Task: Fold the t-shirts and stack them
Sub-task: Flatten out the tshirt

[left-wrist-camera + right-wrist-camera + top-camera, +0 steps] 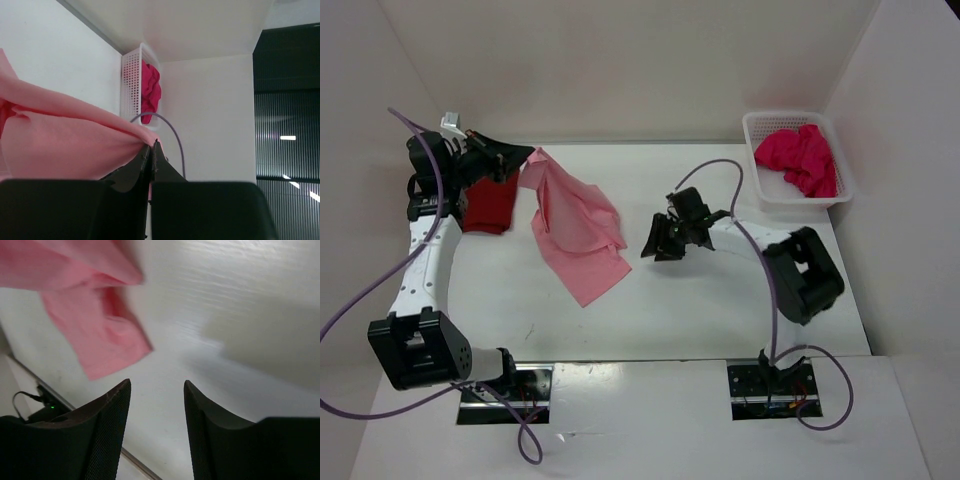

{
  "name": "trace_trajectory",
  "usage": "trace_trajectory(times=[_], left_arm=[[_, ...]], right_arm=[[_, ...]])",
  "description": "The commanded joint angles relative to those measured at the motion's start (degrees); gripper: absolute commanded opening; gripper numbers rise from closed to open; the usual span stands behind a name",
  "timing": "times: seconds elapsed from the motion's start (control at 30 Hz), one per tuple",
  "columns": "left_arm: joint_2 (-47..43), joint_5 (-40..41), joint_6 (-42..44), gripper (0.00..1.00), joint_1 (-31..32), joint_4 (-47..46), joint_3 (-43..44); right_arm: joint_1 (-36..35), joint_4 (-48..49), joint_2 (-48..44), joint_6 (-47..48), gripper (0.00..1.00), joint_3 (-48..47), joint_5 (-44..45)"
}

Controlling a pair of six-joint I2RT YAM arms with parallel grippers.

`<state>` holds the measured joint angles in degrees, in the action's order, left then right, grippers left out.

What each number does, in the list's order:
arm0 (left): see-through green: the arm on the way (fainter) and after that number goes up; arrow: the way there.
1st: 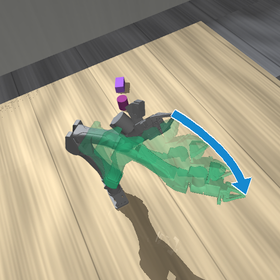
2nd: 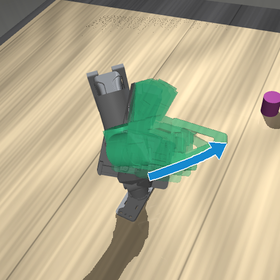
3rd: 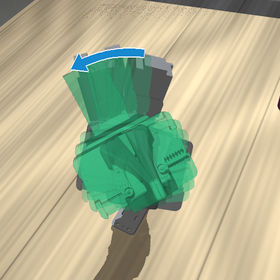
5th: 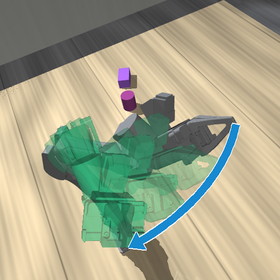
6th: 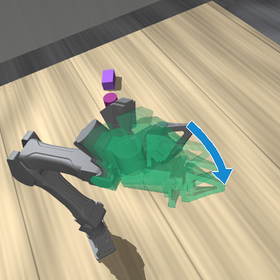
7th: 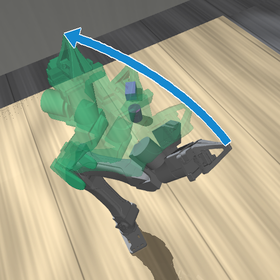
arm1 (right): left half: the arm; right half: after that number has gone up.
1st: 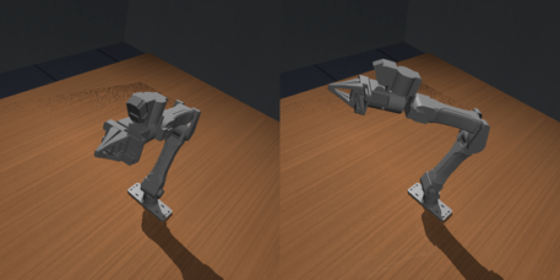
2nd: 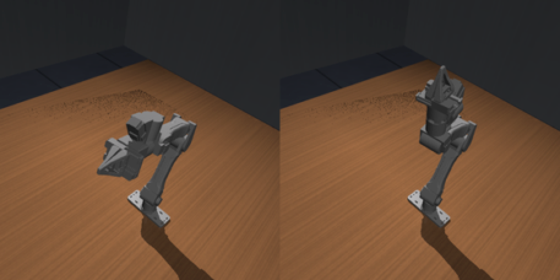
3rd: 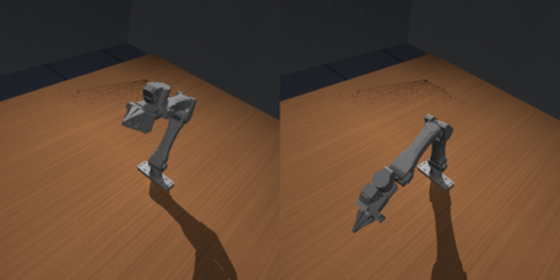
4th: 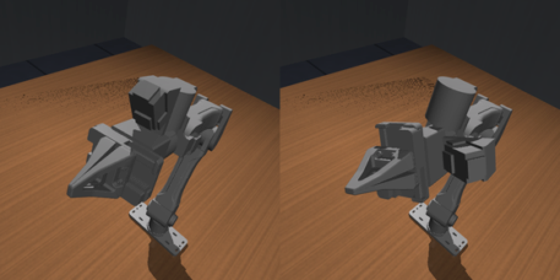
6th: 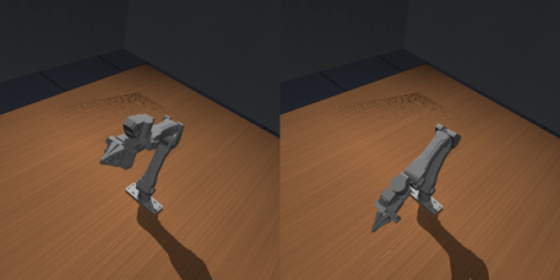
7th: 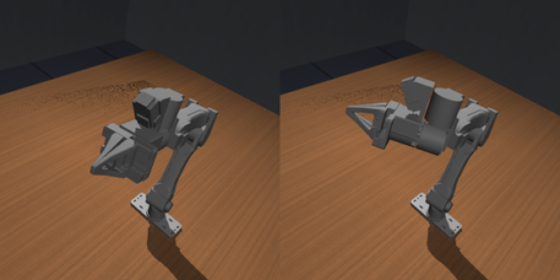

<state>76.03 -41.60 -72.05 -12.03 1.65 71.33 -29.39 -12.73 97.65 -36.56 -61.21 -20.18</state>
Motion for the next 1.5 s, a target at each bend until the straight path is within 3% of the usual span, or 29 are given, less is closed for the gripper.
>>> trace_trajectory(times=[0.0,0.2,0.5,0.57,0.63,0.67,0.73,0.87,0.97,1.03,1.17,1.27,1.4,1.47], left_arm=[[0.87,-0.49,-1.43,0.00,0.61,-3.50,2.40],[3.42,-0.49,-0.81,0.00,1.13,-2.88,2.94],[5.01,0.56,-0.81,0.00,3.41,-5.07,3.46],[5.01,1.08,-0.81,0.00,3.42,-5.08,4.08],[5.01,1.09,-1.34,0.00,3.42,-5.08,4.69],[5.01,1.09,-1.34,0.00,3.42,-5.08,4.70],[5.01,1.79,-0.82,0.00,3.42,-4.46,6.01],[4.39,1.88,-0.81,0.00,-0.18,-3.23,7.51],[3.07,1.88,-0.81,0.00,-3.17,-1.67,7.51],[1.06,1.88,0.41,0.00,-4.48,0.79,6.98],[-3.25,1.88,-1.68,0.00,-5.19,1.08,-2.13],[-5.45,1.09,-3.10,0.00,-5.72,1.07,-11.89],[-6.16,3.27,-0.38,0.00,-7.56,3.78,-20.96],[-3.89,4.42,3.21,0.04,-8.09,4.59,-21.67]], right_arm=[[0.21,6.57,3.32,1.92,0.53,-3.11,-3.28],[0.21,8.34,12.91,1.93,0.56,-5.85,-3.72],[-8.05,12.20,21.53,0.26,0.58,-6.37,-7.14],[-8.05,12.73,22.06,-0.36,0.43,-6.90,-7.94],[-8.05,11.95,22.06,-0.36,0.22,-8.22,-8.30],[-8.05,9.77,18.75,-0.36,0.08,-8.22,-7.51],[-8.05,6.42,13.74,0.26,0.00,-8.22,-4.70],[-6.39,-5.78,-3.13,2.97,0.00,-6.65,-0.03],[3.32,-12.72,-18.75,3.59,0.00,-5.50,-0.73],[8.36,-16.69,-23.18,5.08,0.00,-6.80,-3.27],[17.07,-24.35,-27.51,8.51,0.00,-14.01,-5.82],[20.33,-21.39,-24.54,8.52,0.00,-16.66,-6.97],[20.17,-14.35,-8.12,7.82,0.00,-24.02,-6.55],[18.05,-14.95,3.22,7.82,0.01,-34.43,-1.04]])
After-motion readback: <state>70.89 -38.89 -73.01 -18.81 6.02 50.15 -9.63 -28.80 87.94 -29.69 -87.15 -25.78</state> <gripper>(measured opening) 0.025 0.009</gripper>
